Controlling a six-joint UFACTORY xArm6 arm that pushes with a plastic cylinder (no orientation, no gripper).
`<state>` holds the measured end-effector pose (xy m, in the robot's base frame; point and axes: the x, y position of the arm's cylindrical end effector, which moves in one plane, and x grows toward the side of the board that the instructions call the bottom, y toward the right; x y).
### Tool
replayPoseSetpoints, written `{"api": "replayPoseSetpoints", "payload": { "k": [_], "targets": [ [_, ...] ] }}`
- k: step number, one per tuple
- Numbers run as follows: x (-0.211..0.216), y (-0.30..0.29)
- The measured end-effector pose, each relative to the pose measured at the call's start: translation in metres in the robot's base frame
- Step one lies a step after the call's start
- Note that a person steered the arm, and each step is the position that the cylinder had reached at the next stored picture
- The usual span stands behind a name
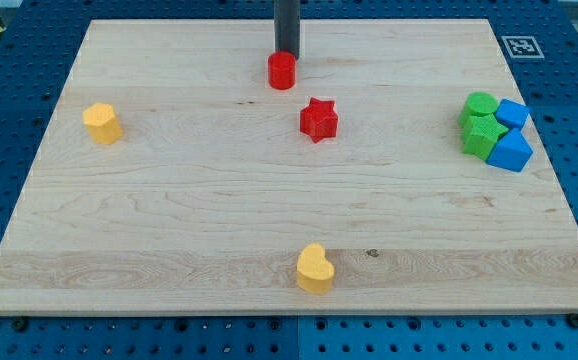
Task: Move the red circle to the left of the red star
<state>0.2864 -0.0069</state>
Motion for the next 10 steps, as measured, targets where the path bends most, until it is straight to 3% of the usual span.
{"api": "replayPoseSetpoints", "payload": {
  "k": [3, 5, 7, 10],
  "targets": [
    [0.054, -0.011],
    [0.05, -0.089],
    [0.063, -0.038],
    [0.068, -0.011]
  ]
}}
